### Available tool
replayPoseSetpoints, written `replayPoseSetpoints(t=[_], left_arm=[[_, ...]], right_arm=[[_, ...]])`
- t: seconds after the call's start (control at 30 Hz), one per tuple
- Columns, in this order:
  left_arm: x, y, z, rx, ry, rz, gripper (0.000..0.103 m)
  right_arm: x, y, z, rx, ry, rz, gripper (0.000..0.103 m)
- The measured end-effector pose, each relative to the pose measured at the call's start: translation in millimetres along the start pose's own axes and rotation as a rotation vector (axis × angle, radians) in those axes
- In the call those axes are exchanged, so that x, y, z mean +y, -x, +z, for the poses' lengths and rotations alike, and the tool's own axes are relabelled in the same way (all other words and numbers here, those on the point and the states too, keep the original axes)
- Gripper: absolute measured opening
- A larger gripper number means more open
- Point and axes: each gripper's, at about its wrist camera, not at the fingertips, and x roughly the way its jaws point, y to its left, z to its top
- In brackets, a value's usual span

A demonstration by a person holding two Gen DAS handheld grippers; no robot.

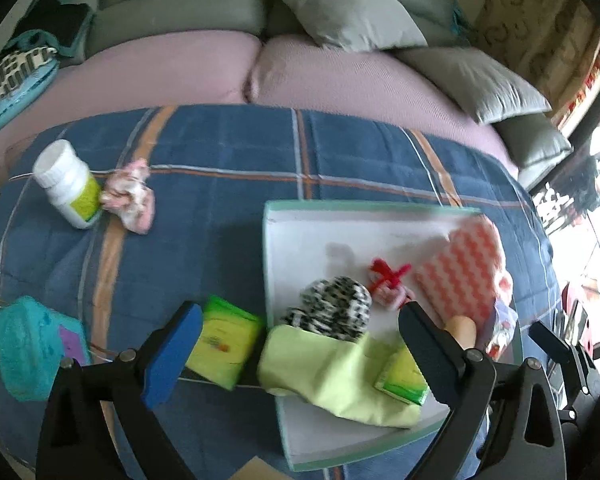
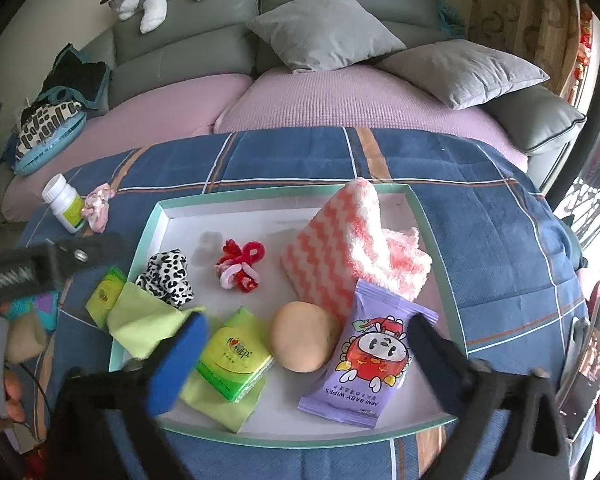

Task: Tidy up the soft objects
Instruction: 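Open both tools to drop the tissue pack and sponge into the tray, then move both tools back from the tray toward the items beside it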

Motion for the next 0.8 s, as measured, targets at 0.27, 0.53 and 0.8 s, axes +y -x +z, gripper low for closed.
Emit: replayPoseSetpoints(t=[0.27, 0.53, 0.8], left_arm=[[33.6, 17.3, 4.4, -0.069, 0.045, 0.042, 0.099], [48.8, 20.3, -1.6, -0.075, 0.076, 0.047, 0.099], [62.8, 29.5, -3.1, -0.094, 0.087, 0.036, 0.099]], right_arm=[[-1.7, 1.0, 1.7, -0.008, -0.035, 0.029, 0.103], [4.5, 0.2, 0.1, 0.002, -0.019, 0.025, 0.103], [22.2, 2.9, 0.6, 0.008, 0.023, 0.036, 0.103]])
